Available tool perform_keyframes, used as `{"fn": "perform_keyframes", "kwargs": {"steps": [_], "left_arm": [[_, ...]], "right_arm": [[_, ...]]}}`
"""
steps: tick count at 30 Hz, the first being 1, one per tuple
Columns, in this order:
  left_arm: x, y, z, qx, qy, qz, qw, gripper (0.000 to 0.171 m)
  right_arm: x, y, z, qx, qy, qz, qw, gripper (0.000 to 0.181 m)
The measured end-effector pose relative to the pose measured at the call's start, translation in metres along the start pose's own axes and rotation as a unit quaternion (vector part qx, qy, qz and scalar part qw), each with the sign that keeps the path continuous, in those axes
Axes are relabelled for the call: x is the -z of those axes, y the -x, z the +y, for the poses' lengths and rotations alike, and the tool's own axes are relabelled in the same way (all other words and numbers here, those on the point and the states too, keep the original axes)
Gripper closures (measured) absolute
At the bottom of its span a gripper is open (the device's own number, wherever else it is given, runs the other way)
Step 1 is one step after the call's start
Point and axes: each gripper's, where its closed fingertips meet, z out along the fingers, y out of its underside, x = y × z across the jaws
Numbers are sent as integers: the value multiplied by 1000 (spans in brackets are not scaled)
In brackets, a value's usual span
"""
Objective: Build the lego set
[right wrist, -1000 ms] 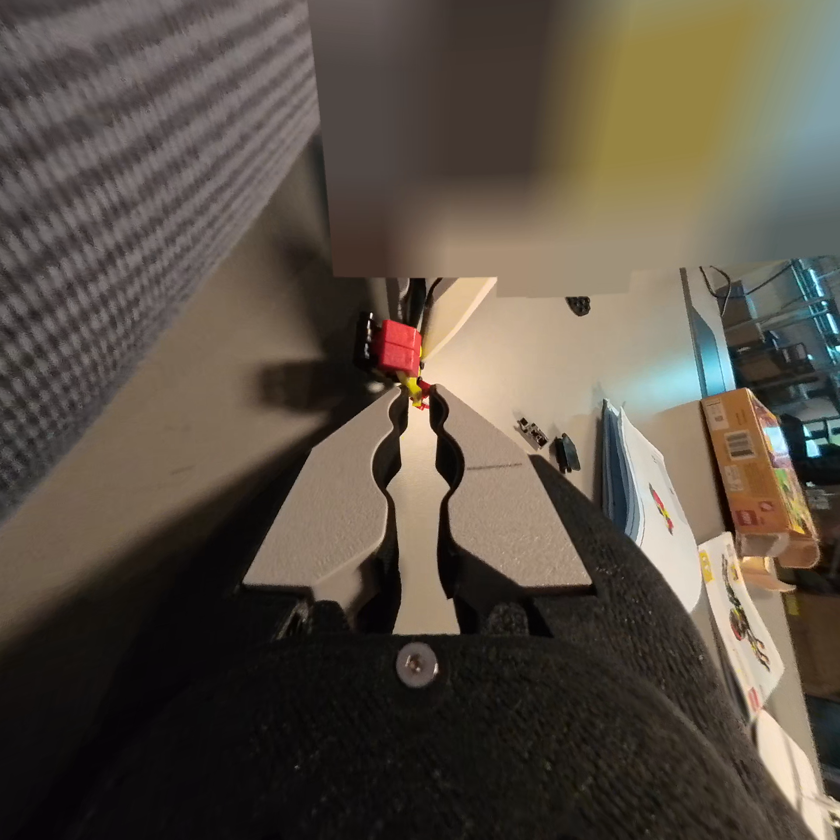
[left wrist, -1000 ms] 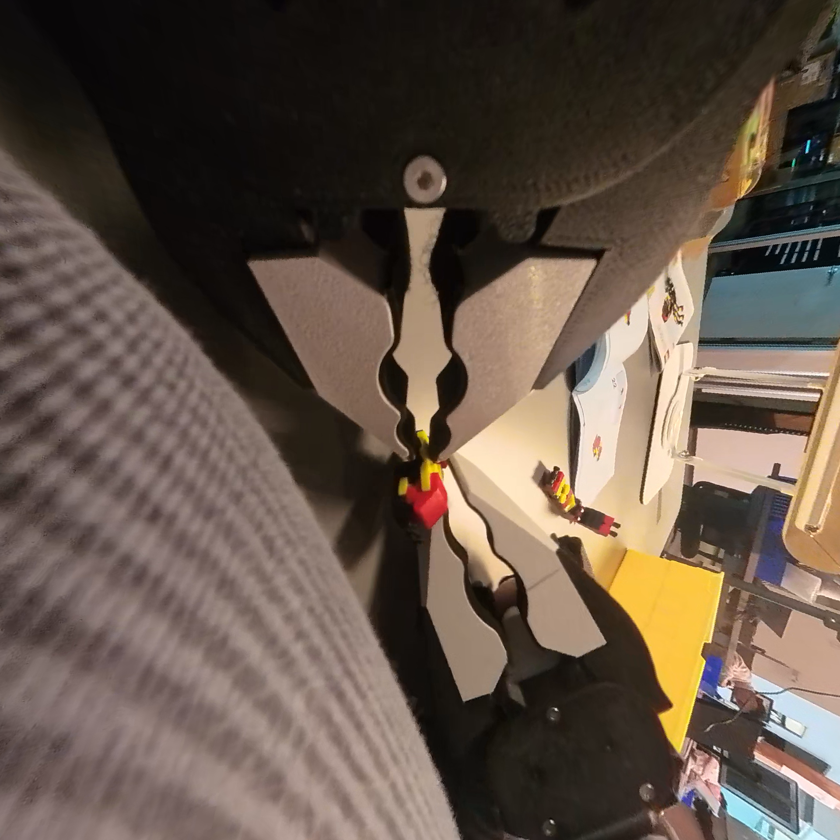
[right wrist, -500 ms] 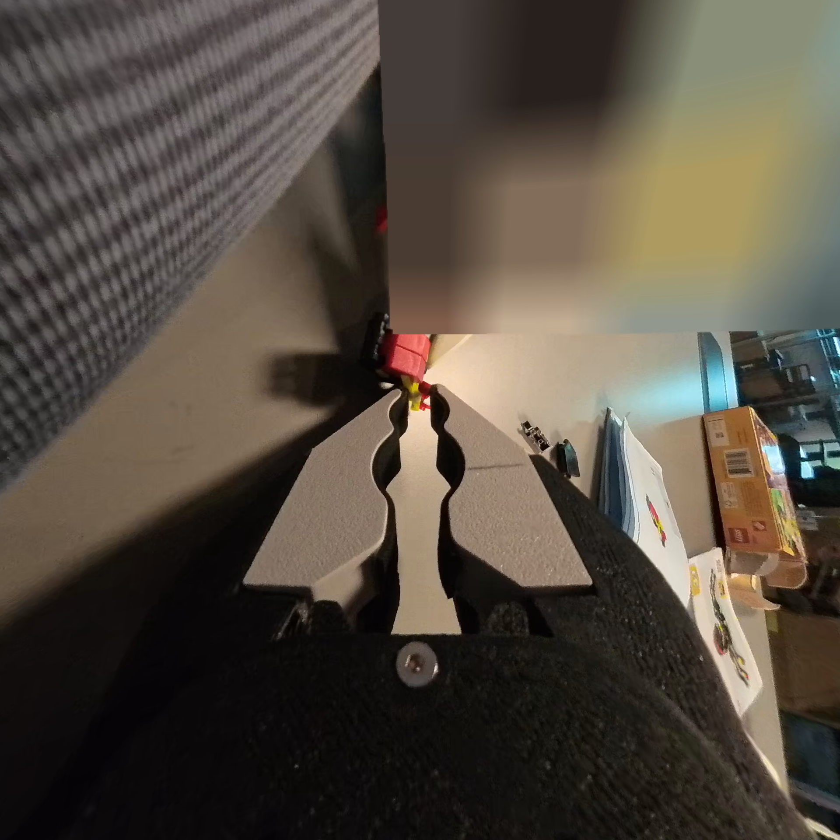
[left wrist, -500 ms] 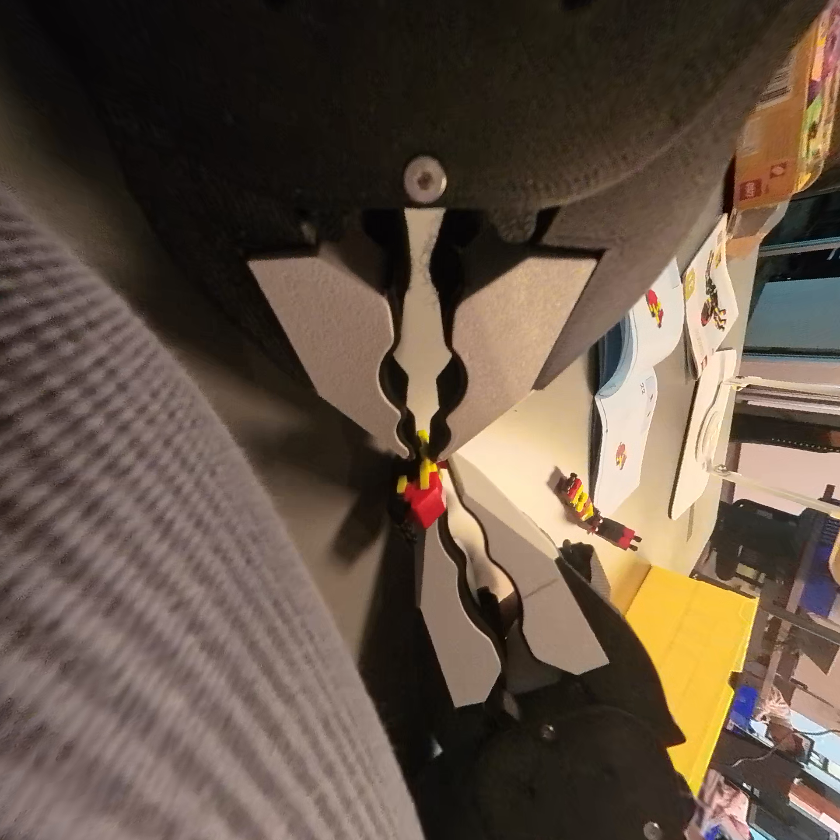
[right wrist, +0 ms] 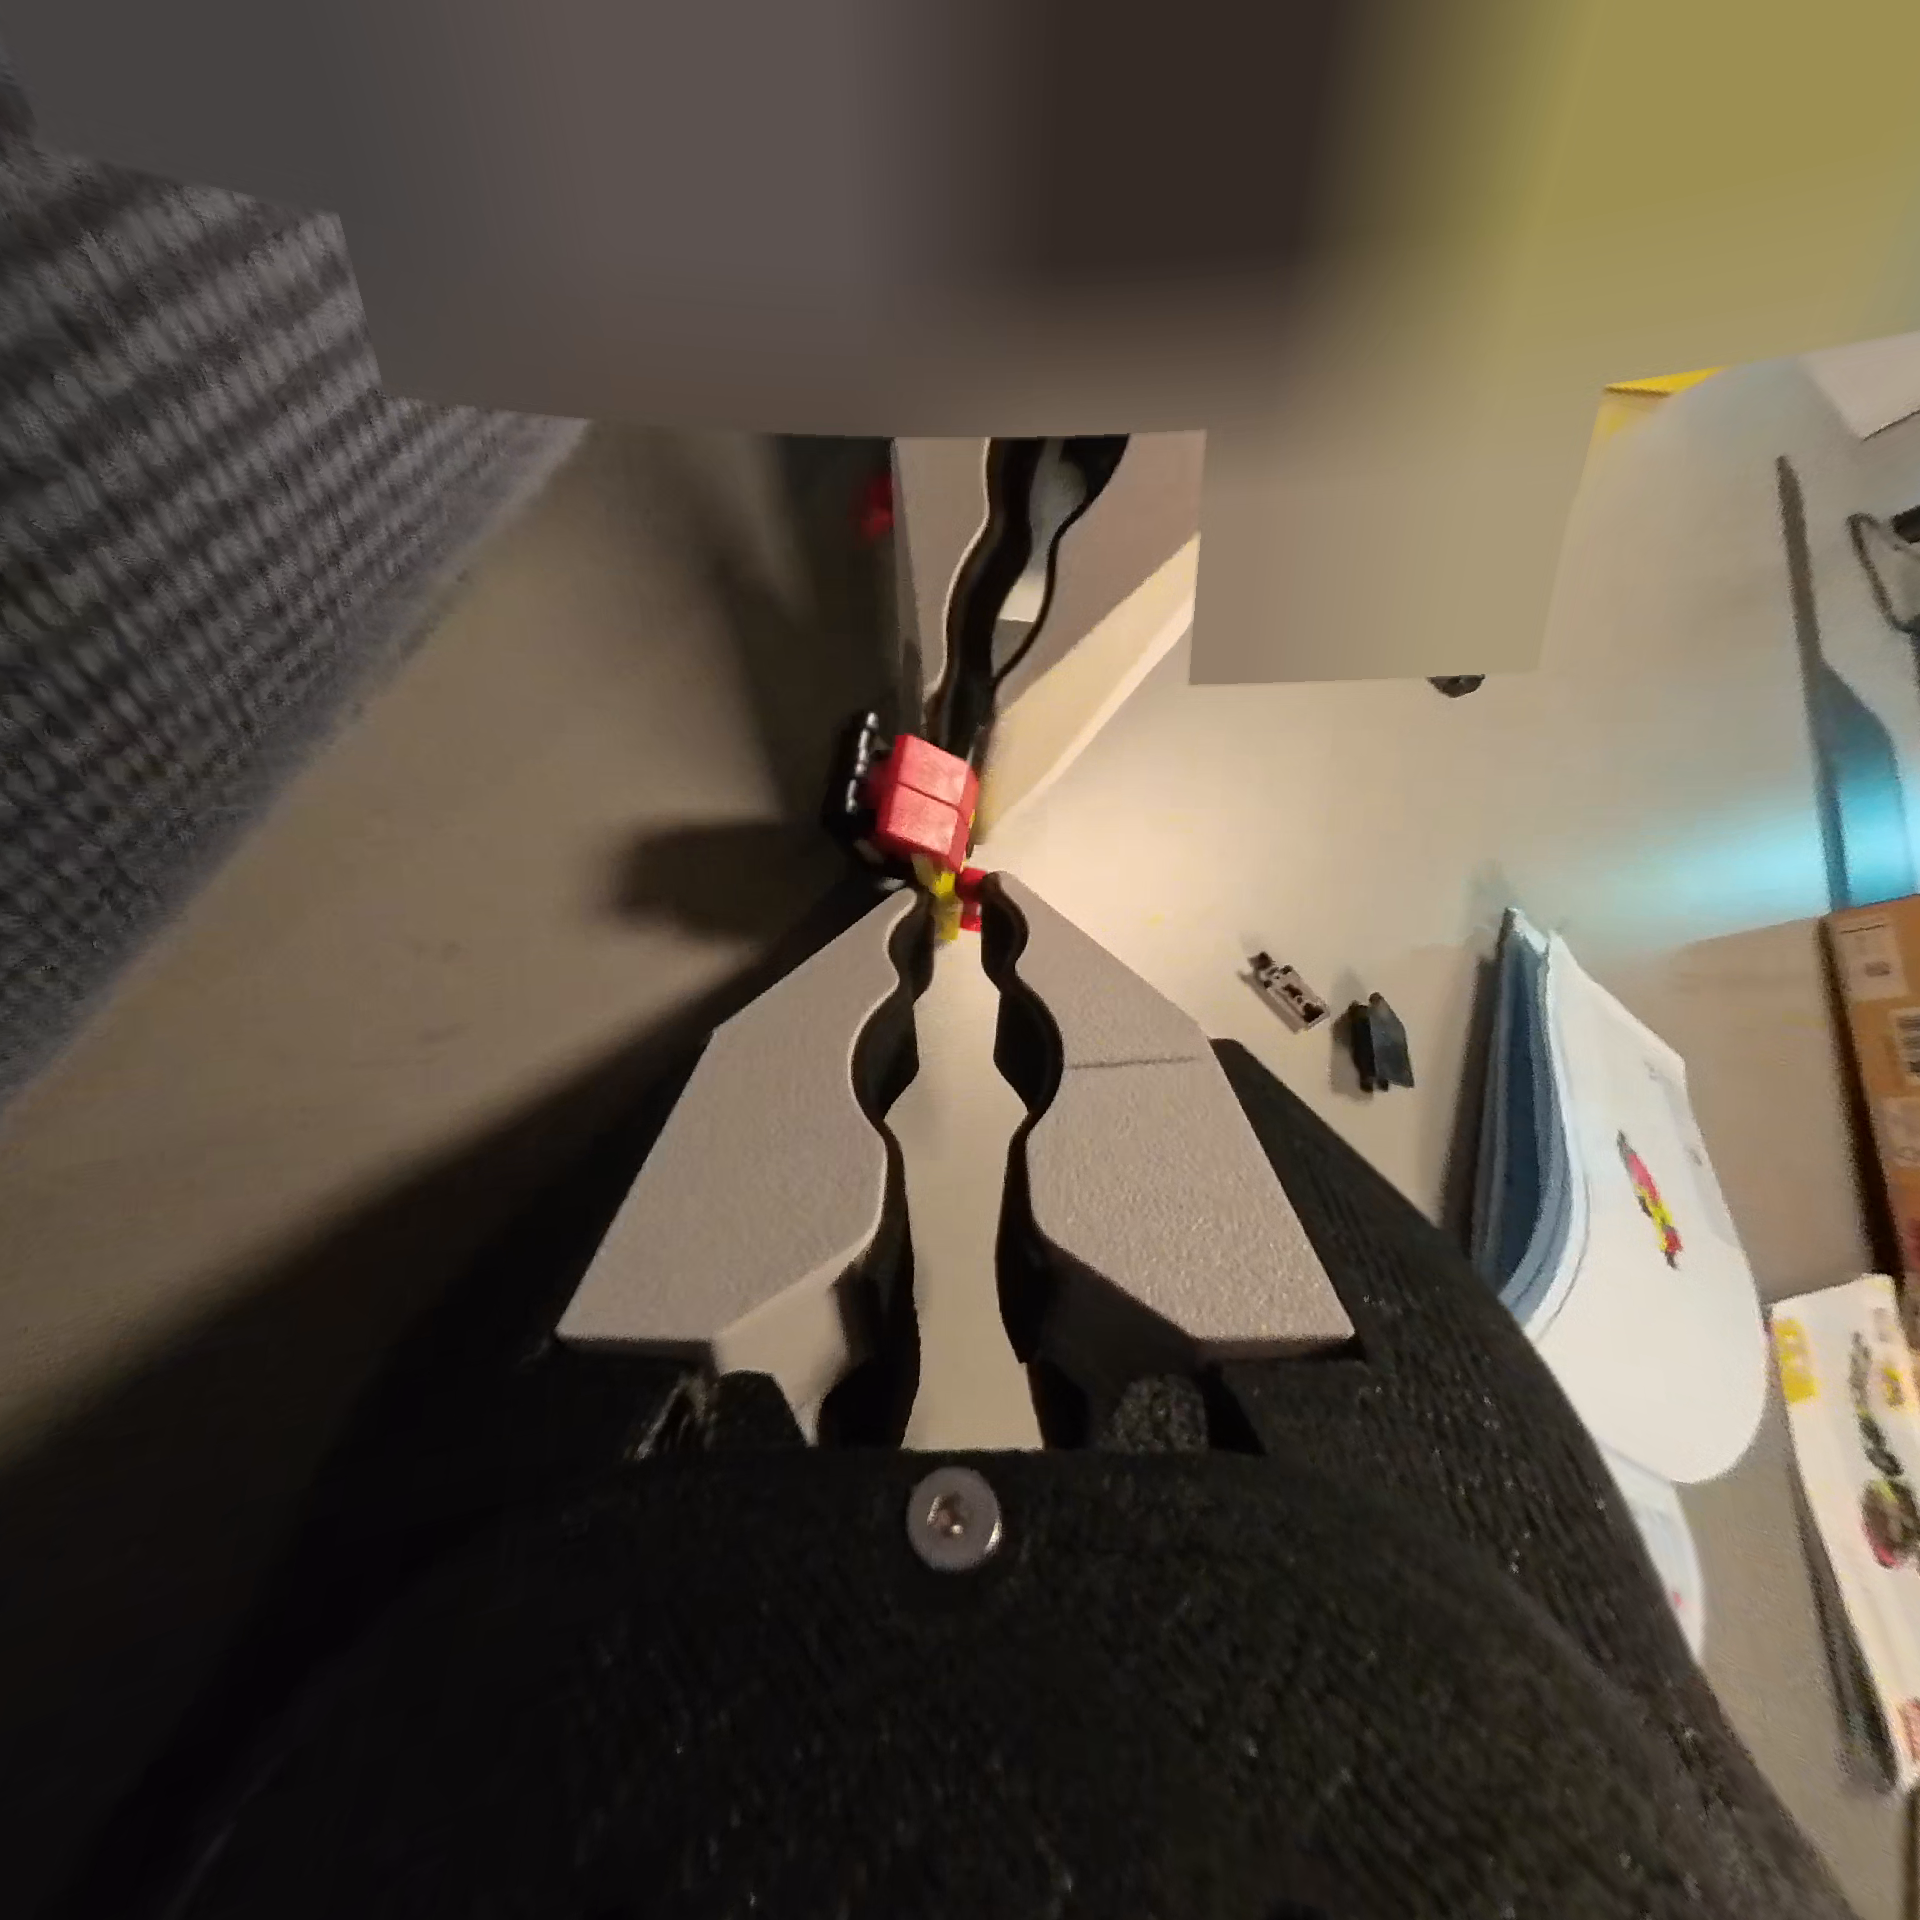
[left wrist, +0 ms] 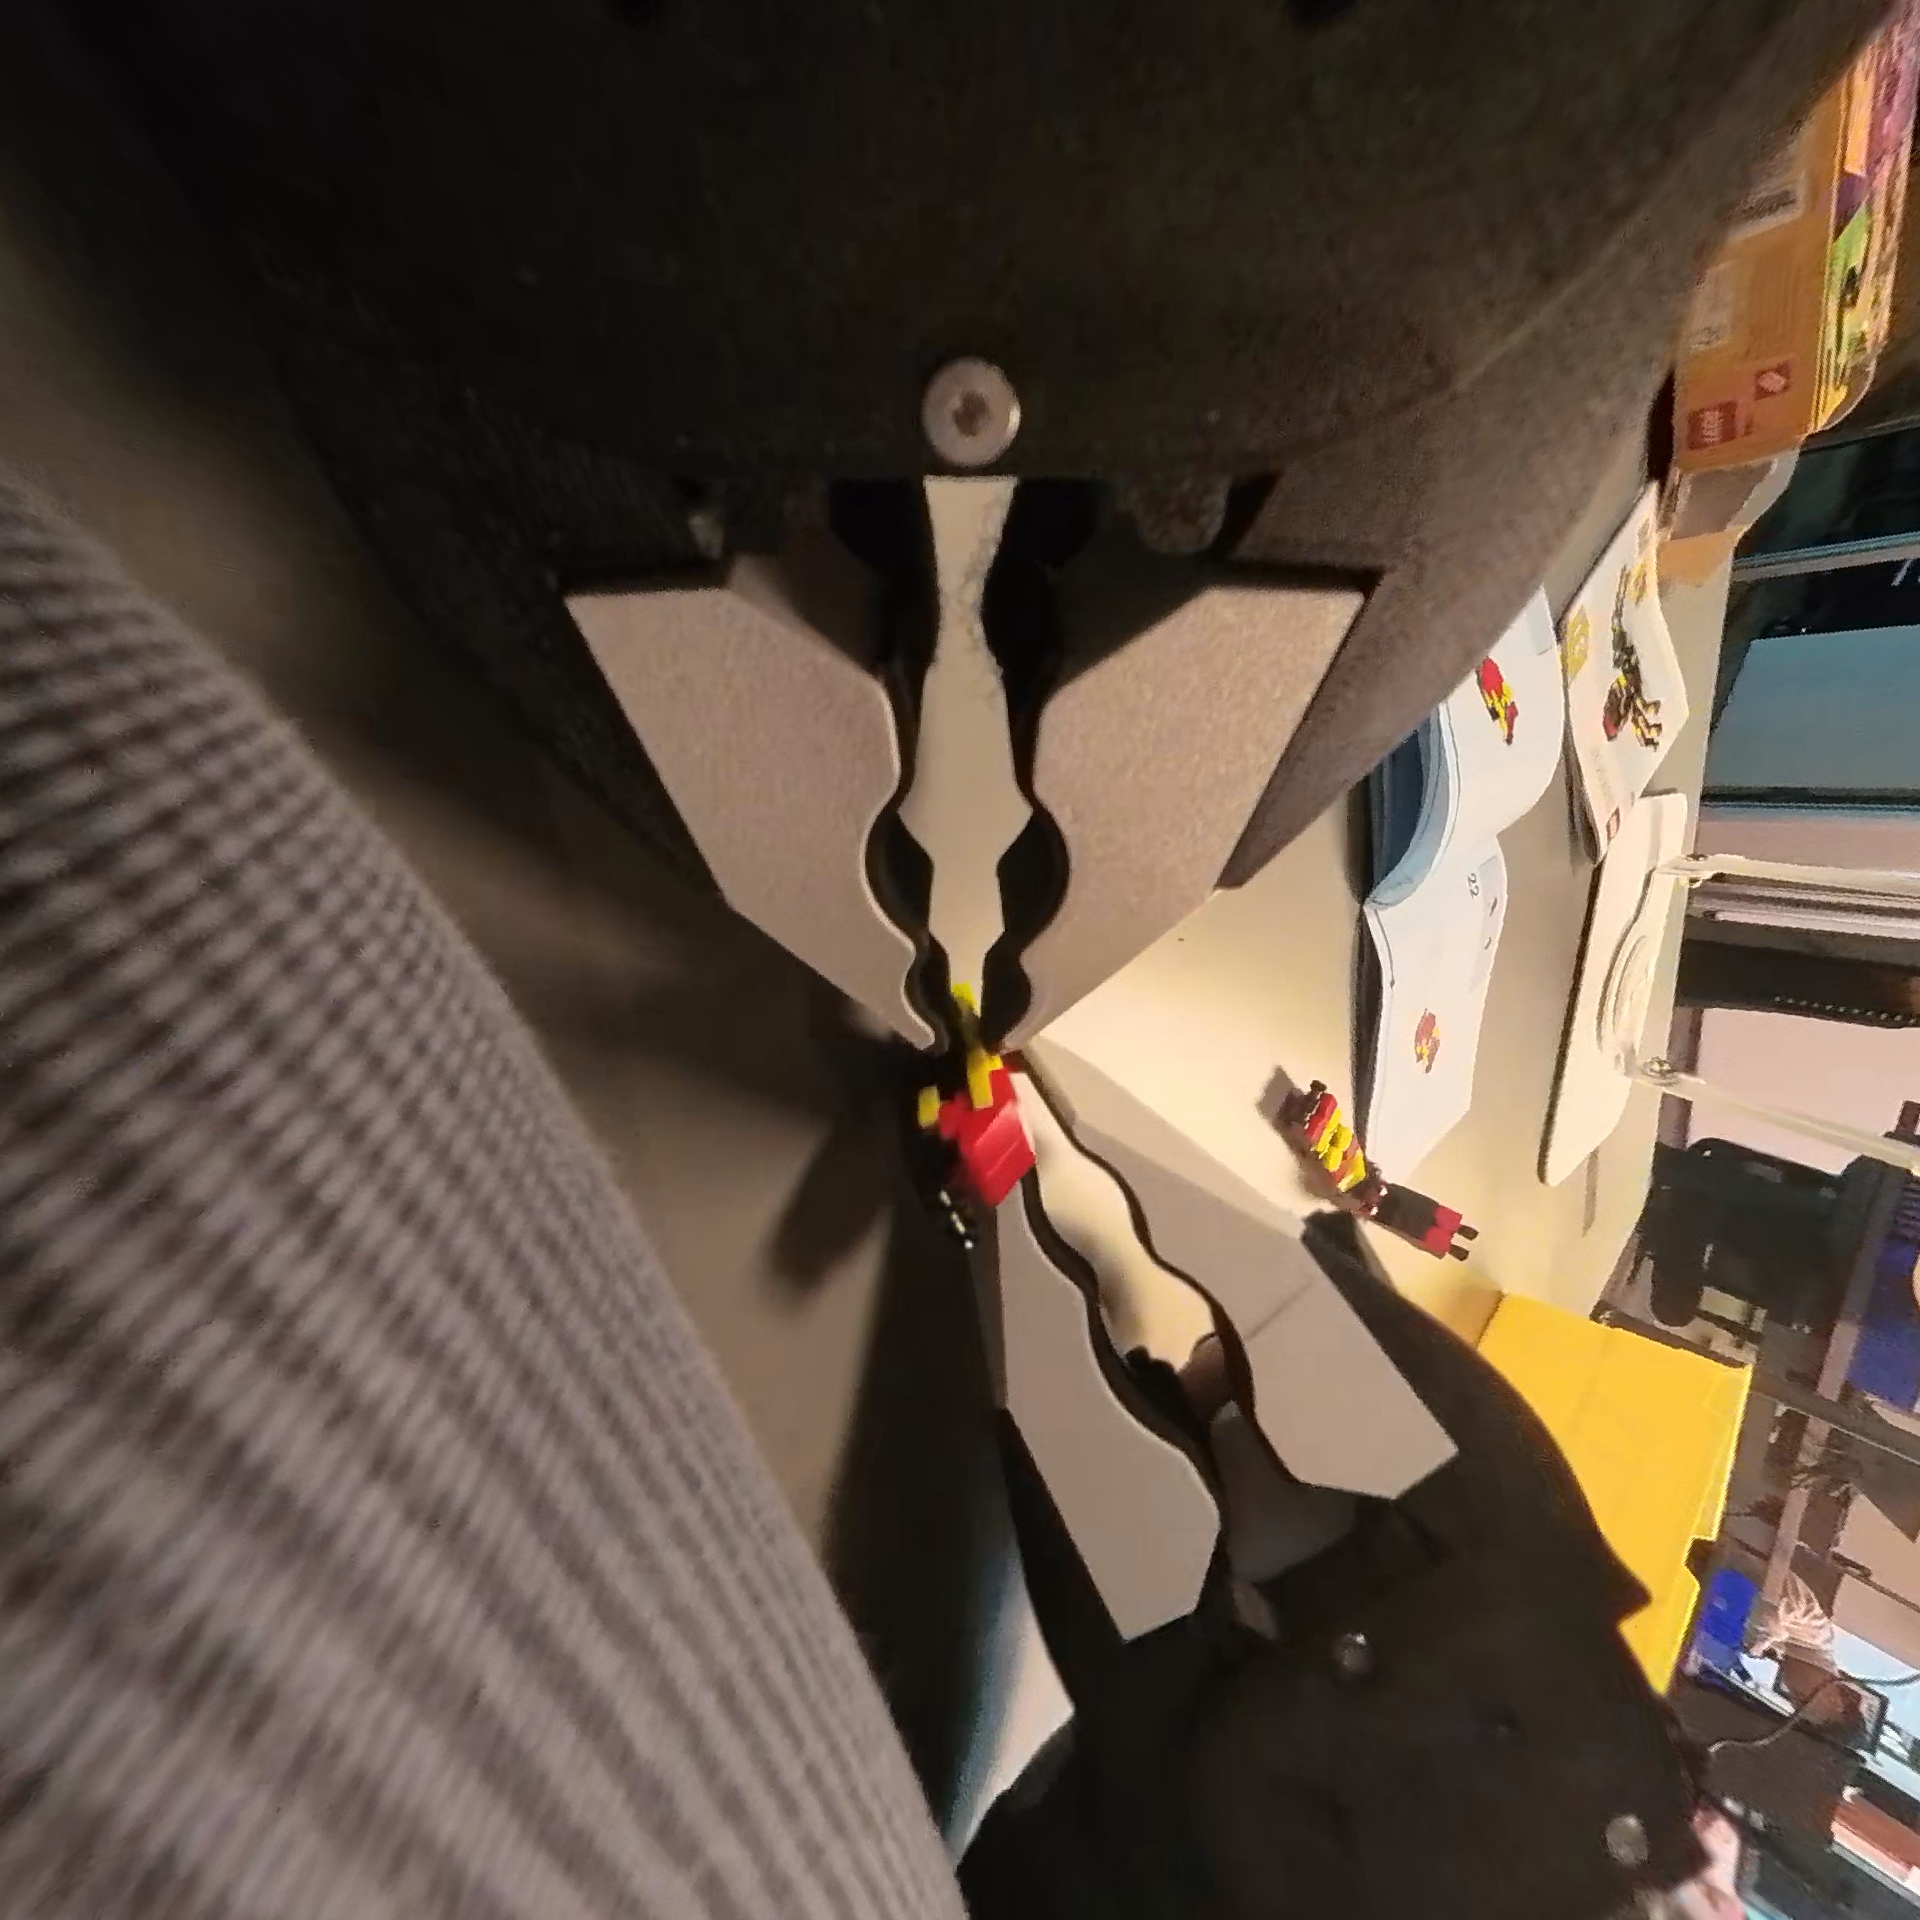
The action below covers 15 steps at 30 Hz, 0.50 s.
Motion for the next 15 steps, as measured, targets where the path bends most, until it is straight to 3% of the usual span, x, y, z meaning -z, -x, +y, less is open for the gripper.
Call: {"fn": "perform_keyframes", "kwargs": {"steps": [4,15], "left_arm": [[0,-4,-3,-13,-2,4,1000,166],[-1,-4,-3,-11,-10,6,1000,167]], "right_arm": [[0,1,2,-39,-9,-22,999,176],[0,1,3,42,-10,-18,999,175]]}}
